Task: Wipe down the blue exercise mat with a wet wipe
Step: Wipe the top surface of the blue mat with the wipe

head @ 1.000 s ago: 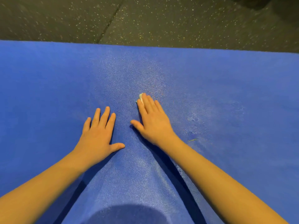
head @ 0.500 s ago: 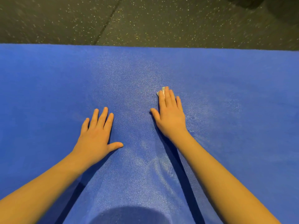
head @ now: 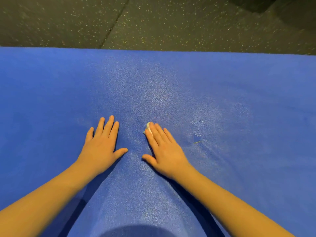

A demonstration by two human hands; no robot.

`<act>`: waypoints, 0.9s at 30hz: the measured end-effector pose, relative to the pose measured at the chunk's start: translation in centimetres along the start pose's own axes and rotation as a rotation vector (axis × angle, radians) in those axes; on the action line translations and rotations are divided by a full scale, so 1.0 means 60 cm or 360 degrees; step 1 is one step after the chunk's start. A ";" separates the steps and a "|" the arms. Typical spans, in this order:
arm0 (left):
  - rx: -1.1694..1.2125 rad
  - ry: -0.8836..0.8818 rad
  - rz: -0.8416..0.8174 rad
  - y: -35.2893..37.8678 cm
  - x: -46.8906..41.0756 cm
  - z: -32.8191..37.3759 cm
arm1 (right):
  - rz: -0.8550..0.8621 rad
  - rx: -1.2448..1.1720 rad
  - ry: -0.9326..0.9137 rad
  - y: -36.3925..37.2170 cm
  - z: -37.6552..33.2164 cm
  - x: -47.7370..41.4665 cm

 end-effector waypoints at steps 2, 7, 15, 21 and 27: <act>0.0011 0.0005 -0.0067 0.002 0.011 0.003 | 0.0076 0.0153 -0.0030 -0.002 0.026 0.005; -0.0011 -0.0014 -0.0256 0.002 0.041 0.013 | 0.0081 -0.0141 0.0485 -0.016 0.032 -0.004; -0.0051 -0.0044 -0.0294 0.004 0.070 0.028 | 0.0044 0.0050 0.0141 -0.009 0.011 0.041; -0.0030 -0.0086 -0.0283 0.010 0.099 0.038 | 0.0056 -0.0182 0.0450 -0.014 0.000 0.006; 0.0094 -0.0124 -0.0348 0.023 0.138 0.054 | -0.0190 -0.0067 0.0007 -0.001 -0.037 0.084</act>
Point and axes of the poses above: each hand's wrist, its own x-axis away from the middle knuckle, its own y-axis out of the palm, z = x × y, the point moved 1 cm from there along -x, towards the middle knuckle, and after that the axes turned 1 degree about -z, right-handed, at the moved point
